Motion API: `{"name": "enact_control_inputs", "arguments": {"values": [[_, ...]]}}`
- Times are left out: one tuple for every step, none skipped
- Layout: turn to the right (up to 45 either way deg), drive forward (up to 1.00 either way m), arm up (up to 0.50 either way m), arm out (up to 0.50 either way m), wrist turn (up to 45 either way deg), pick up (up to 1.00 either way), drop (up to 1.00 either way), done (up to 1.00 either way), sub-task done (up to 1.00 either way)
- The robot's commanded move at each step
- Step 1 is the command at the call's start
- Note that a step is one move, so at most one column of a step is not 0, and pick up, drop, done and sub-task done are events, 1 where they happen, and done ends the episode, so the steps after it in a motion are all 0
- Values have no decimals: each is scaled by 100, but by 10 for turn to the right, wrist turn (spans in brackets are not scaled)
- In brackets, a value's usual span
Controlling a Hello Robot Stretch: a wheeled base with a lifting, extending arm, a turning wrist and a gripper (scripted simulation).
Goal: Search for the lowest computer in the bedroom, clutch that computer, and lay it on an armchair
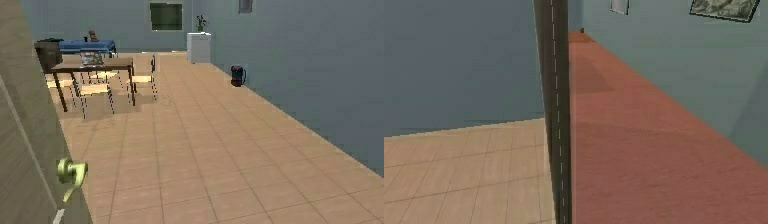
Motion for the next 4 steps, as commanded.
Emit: {"name": "enact_control_inputs", "arguments": {"values": [[0, 5, 0, 0, 0, 0, 0, 0, 0], [-120, 0, 0, 0, 0, 0, 0, 0, 0], [0, 75, 0, 0, 0, 0, 0, 0, 0], [0, 100, 0, 0, 0, 0, 0, 0, 0]]}}
